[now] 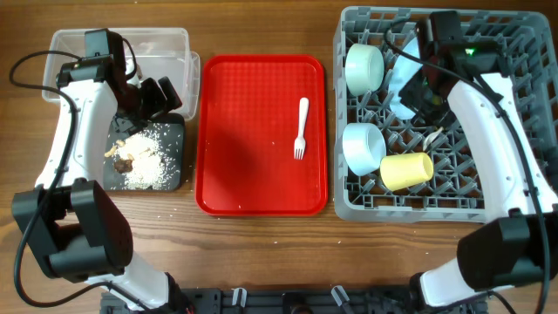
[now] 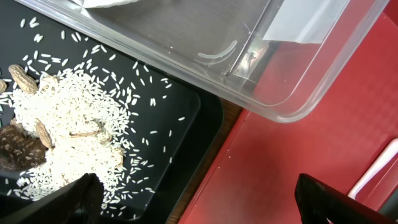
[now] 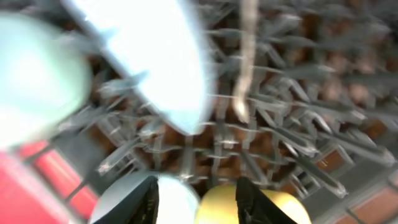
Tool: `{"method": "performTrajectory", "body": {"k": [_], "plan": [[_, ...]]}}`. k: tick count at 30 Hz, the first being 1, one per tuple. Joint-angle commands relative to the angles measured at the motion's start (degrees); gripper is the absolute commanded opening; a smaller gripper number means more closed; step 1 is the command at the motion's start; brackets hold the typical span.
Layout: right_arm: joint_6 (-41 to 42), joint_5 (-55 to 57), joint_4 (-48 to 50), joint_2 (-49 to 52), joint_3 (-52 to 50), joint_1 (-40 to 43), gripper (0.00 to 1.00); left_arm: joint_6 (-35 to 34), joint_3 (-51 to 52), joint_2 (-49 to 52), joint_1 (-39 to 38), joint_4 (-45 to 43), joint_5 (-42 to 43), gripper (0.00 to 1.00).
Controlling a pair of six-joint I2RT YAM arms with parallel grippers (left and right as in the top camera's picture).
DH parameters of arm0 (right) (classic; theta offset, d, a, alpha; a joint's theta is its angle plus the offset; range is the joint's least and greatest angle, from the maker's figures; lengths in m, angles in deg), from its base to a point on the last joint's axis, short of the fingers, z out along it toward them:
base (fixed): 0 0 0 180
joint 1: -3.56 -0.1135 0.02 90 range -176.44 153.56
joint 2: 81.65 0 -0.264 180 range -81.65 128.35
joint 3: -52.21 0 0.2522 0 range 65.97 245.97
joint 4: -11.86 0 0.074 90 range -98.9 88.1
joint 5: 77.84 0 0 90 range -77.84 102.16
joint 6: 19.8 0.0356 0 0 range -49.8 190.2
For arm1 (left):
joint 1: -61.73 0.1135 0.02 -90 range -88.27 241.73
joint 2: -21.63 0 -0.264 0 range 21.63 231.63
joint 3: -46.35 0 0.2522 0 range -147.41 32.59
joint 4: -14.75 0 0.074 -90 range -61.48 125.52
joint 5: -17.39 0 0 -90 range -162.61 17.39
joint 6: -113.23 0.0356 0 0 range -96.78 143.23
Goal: Sort waste into correct bins and load items into the dishwasher rack
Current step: 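Release the spoon and reach the right gripper to the white fork, then grasp the white fork on the red tray with the right gripper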
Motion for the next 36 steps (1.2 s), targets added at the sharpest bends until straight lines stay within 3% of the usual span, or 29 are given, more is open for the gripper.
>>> {"method": "performTrajectory", "body": {"k": [1, 8, 17, 24, 36], "plan": [[-20.92, -15.80, 3.13, -5.05, 1.90, -0.39, 0.47, -0.72, -0.76, -1.05, 0.00, 0.00, 0.68, 1.00], [-24.63, -20.63, 7.87, -4.74, 1.84, -10.86, 0.48, -0.72, -0.76, -1.05, 0.00, 0.00, 0.68, 1.00], [-14.56, -16.50, 13.79, 6.45, 1.84, -23.93, 0.45, -0.72, -0.76, -1.05, 0.00, 0.00, 0.68, 1.00], [-7.67, -14.78, 14.03, 16.57, 1.84, -25.88, 0.45, -0.72, -0.76, -1.05, 0.00, 0.00, 0.68, 1.00], [-6.03, -13.66, 14.99, 26.69, 1.81, -25.92, 0.52, -0.72, -0.76, -1.05, 0.00, -0.02, 0.68, 1.00]]}}
